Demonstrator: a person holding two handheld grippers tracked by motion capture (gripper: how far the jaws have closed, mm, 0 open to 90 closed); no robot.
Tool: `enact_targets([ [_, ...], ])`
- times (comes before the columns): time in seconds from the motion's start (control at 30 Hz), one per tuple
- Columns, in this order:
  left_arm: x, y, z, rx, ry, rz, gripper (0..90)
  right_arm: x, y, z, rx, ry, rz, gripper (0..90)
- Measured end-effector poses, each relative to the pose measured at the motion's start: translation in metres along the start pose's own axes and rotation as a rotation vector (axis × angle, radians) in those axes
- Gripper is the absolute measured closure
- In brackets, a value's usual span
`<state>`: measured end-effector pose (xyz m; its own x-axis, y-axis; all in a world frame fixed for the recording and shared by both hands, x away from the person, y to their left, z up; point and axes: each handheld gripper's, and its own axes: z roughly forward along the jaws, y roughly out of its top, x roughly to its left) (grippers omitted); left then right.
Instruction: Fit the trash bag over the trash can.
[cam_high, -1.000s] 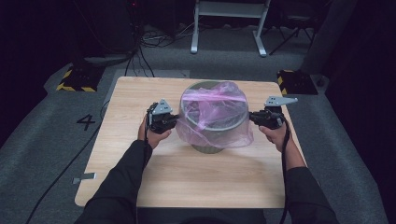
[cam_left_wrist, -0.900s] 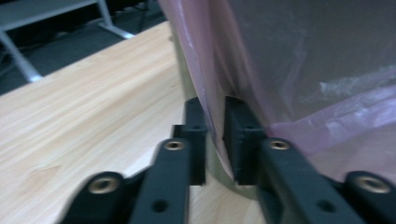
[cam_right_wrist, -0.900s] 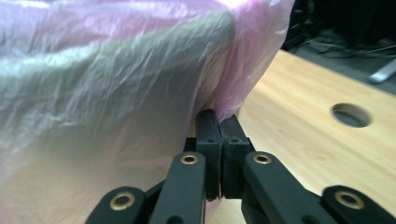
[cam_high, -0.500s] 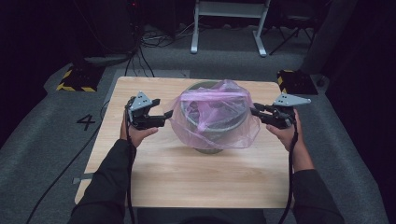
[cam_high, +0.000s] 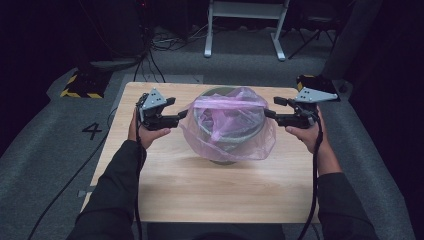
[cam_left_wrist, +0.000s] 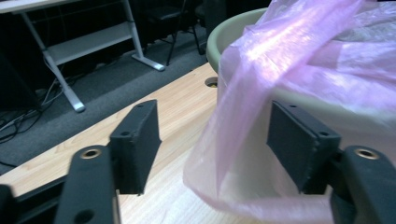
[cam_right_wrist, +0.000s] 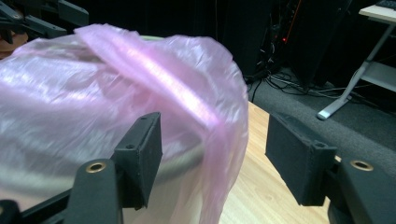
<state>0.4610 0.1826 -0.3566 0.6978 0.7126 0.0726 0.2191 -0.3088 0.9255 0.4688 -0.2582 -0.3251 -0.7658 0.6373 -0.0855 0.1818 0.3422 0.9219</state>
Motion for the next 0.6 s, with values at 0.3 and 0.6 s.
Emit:
enact_targets([
  [0.3, 0.006, -0.005, 0.032, 0.027, -0.065, -0.005, 56.1, -0.009, 0.009, 0.023, 0.033, 0.073, -0.013, 70.1],
  [0.6, 0.007, -0.004, 0.038, 0.021, -0.071, 0.022, 88.8, -0.011, 0.02, 0.03, -0.001, -0.012, -0.03, 90.0],
])
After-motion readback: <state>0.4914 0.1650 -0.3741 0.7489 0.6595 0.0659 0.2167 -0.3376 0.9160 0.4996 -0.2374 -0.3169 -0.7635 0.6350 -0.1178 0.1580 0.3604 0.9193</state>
